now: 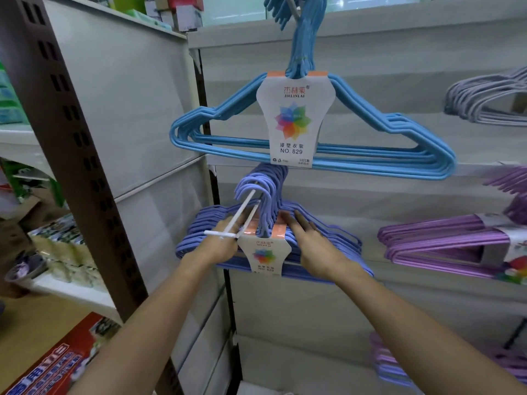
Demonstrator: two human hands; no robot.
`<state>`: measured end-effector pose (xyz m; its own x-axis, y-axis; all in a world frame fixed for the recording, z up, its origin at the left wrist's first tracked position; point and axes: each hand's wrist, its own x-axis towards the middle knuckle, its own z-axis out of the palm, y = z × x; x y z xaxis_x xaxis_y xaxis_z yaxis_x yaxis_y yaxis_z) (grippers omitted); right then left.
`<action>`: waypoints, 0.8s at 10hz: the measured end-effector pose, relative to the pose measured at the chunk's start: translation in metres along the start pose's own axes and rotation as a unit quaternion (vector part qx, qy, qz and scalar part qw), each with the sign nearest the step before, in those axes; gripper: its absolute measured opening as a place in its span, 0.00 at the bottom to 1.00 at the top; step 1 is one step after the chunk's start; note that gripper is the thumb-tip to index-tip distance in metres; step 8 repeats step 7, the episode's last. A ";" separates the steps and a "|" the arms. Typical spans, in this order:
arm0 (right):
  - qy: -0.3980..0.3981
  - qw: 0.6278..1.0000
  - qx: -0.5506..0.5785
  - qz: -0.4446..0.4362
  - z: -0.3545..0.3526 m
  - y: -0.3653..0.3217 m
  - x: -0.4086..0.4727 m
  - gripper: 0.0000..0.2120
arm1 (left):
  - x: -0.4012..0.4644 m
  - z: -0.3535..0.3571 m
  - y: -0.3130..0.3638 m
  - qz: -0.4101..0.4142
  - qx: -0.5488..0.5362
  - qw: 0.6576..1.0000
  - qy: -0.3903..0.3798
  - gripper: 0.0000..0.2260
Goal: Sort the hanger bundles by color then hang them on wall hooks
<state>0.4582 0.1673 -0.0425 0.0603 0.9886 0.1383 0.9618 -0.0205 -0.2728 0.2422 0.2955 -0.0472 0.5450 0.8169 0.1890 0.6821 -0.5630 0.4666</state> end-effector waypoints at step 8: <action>0.074 0.997 -0.020 0.012 -0.045 0.060 -0.141 0.28 | -0.110 -0.005 0.073 0.102 -0.067 0.962 0.246 0.25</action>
